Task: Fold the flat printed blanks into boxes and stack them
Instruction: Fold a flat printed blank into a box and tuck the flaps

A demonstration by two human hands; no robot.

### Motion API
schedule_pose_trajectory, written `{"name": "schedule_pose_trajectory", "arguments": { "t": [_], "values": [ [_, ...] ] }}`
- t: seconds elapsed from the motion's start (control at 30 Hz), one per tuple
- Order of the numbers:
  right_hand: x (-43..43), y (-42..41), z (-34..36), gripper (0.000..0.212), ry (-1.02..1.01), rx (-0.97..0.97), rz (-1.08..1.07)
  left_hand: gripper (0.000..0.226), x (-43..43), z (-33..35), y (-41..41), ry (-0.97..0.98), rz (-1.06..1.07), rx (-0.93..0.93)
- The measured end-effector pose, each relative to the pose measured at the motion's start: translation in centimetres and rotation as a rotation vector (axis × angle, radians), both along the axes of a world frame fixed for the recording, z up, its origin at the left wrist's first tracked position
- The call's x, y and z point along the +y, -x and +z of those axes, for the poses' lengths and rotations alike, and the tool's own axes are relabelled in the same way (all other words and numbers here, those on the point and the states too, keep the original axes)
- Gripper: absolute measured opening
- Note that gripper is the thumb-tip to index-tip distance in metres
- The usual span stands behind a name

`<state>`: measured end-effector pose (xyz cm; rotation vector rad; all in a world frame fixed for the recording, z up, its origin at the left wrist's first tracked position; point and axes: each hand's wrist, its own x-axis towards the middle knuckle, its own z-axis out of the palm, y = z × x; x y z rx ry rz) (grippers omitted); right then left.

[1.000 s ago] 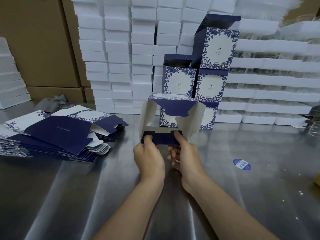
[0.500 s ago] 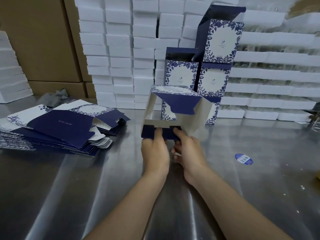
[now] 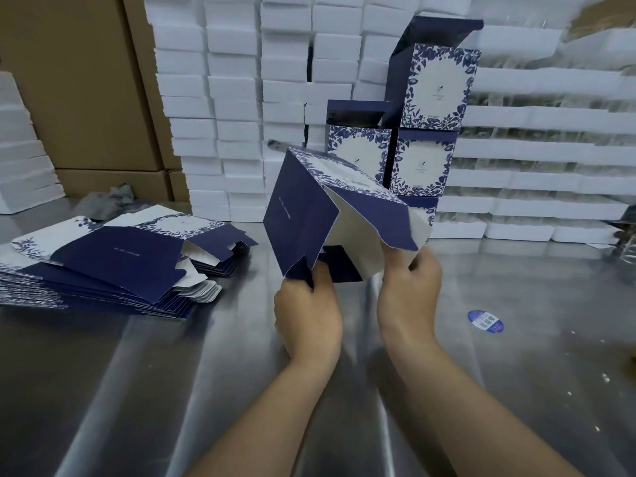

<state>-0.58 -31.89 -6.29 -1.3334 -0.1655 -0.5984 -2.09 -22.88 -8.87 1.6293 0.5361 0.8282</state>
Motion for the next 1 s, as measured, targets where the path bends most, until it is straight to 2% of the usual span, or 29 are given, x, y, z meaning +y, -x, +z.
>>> {"name": "schedule_pose_trajectory", "arguments": {
  "t": [0.07, 0.23, 0.37, 0.47, 0.53, 0.6, 0.67, 0.77, 0.87, 1.0],
  "values": [
    [0.0, 0.1, 0.4, 0.055, 0.027, -0.047, -0.002, 0.047, 0.1, 0.1, 0.0, -0.023, 0.007, 0.04],
    [0.1, 0.6, 1.0, 0.058, 0.117, -0.079, 0.005, 0.05, 0.2, 0.1, 0.1, -0.051, 0.004, 0.038],
    [0.3, 0.4, 1.3, 0.034, 0.075, 0.018, 0.168, 0.048, 0.1, 0.2, 0.1, -0.036, 0.006, -0.027],
    [0.2, -0.2, 1.1, 0.009, 0.096, -0.026, 0.119, 0.045, 0.2, 0.0, -0.2, 0.002, -0.012, -0.089],
    [-0.1, -0.4, 0.9, 0.018, 0.067, -0.032, 0.089, 0.041, 0.1, -0.1, -0.1, 0.004, -0.032, -0.143],
    [-0.5, -0.6, 0.8, 0.032, 0.038, 0.044, 0.103, 0.033, 0.1, -0.1, 0.0, -0.02, -0.051, -0.19],
    [-0.9, -1.0, 0.7, 0.028, 0.091, 0.125, 0.133, 0.03, 0.1, -0.2, 0.0, -0.032, -0.082, -0.209],
    [-1.0, -1.1, 0.5, 0.032, 0.133, 0.188, 0.16, 0.044, 0.2, -0.3, -0.1, -0.046, -0.114, -0.204],
    [-0.9, -1.0, 0.6, 0.029, 0.141, 0.135, 0.17, 0.056, 0.3, -0.3, -0.3, -0.031, -0.123, -0.198],
    [-0.7, -0.7, 1.0, 0.042, 0.106, 0.123, 0.143, 0.062, 0.5, -0.4, -0.5, 0.005, -0.157, -0.184]
  ]
}}
